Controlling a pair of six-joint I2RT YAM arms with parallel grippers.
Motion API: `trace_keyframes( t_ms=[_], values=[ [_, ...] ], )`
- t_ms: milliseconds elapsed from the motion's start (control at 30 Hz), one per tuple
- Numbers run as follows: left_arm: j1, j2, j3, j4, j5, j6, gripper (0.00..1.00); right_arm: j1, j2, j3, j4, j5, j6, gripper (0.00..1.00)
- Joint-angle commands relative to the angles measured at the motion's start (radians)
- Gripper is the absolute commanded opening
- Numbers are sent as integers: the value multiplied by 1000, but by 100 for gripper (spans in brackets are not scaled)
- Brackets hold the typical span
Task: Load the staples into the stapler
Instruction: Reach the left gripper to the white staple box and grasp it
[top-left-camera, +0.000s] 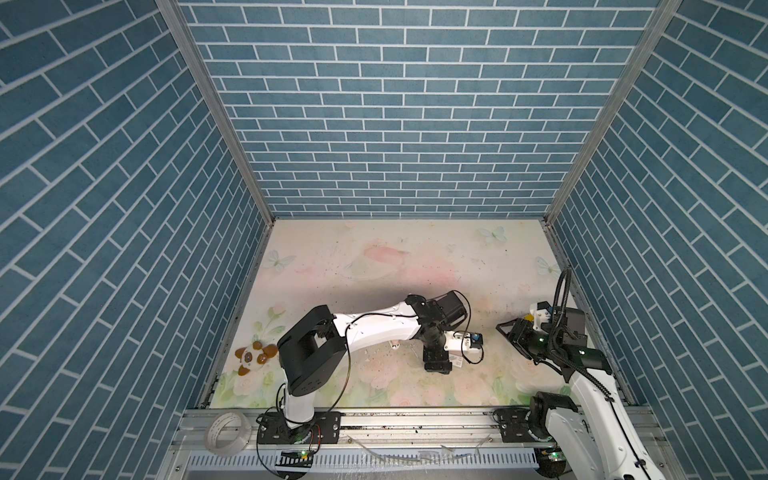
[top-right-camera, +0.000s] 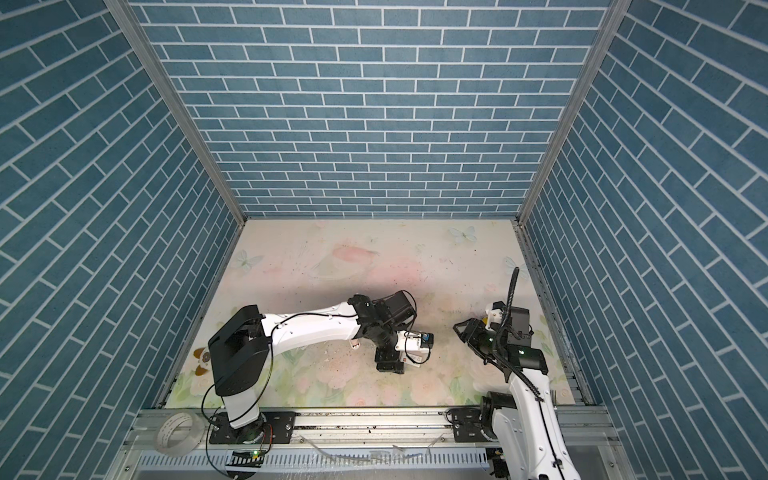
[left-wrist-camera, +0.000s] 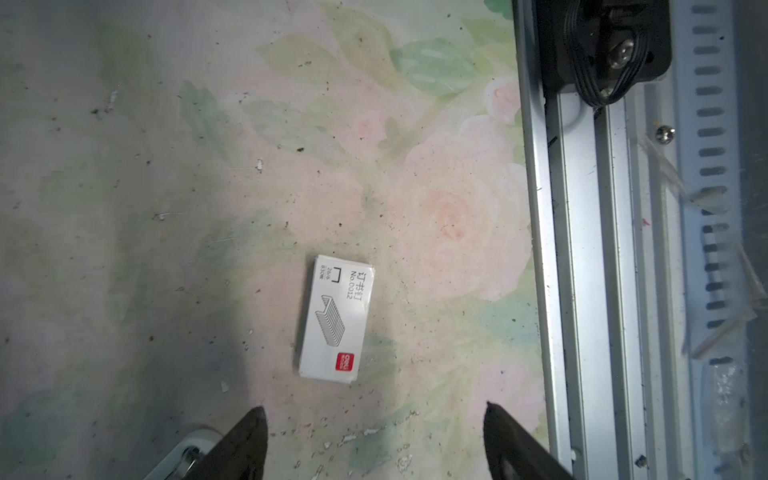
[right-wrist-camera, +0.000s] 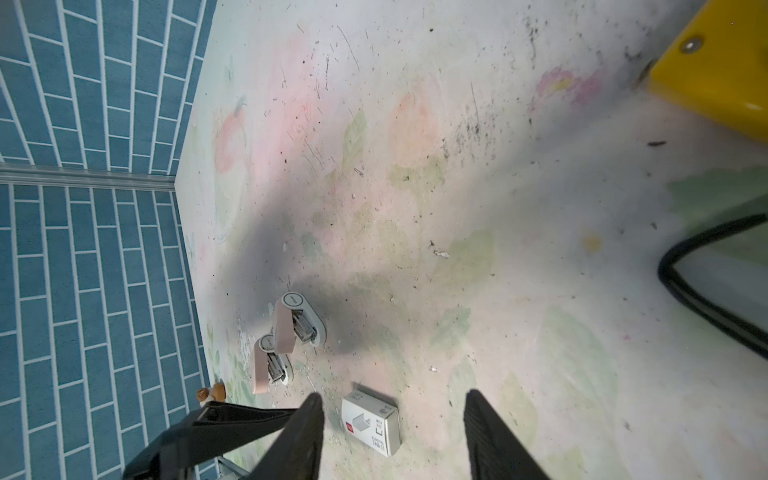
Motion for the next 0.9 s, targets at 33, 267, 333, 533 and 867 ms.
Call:
trace_keyframes(
  t_ms=[33,267,333,533,867],
  values=[
    [-21,62,15,66,-53,-21,79,4,-22,-16,4,30,51,55],
    [-35,120,42,93,-88,-25,68,4,-38,-17,21,67,65,54],
    [-38,123,33,113,-104,-32,68,4,-44,-18,23,70,67,53],
    [-39,143,44,128,-124,-44,68,4,-50,-22,20,70,67,53],
    [-44,173,55,113,-111,-57,60,2,-54,-12,10,74,56,52]
  ],
)
